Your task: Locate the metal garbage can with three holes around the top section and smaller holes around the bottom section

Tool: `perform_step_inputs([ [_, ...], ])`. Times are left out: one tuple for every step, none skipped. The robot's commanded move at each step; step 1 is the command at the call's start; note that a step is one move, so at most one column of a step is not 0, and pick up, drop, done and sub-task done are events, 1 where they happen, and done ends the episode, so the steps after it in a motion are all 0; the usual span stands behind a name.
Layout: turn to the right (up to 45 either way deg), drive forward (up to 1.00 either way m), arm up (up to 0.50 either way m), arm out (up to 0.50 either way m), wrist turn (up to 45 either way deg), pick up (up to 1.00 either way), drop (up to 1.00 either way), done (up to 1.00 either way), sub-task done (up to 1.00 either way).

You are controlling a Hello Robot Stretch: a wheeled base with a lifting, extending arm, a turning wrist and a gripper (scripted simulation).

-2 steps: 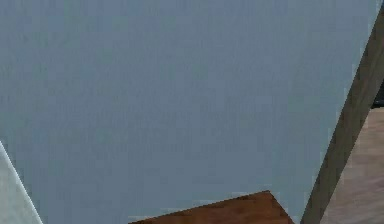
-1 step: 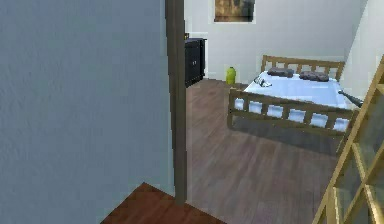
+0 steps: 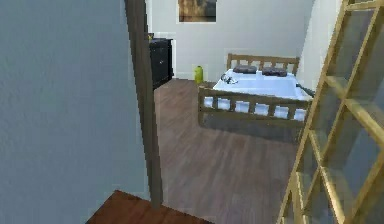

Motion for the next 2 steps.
perform_step_inputs([
  [0.0, 1.00, 0.00, 0.00, 0.0, 0.00, 0.00, 0.00, 0.00],
  [9.0, 0.00, 0.00, 0.00, 0.0, 0.00, 0.00, 0.00, 0.00],
])
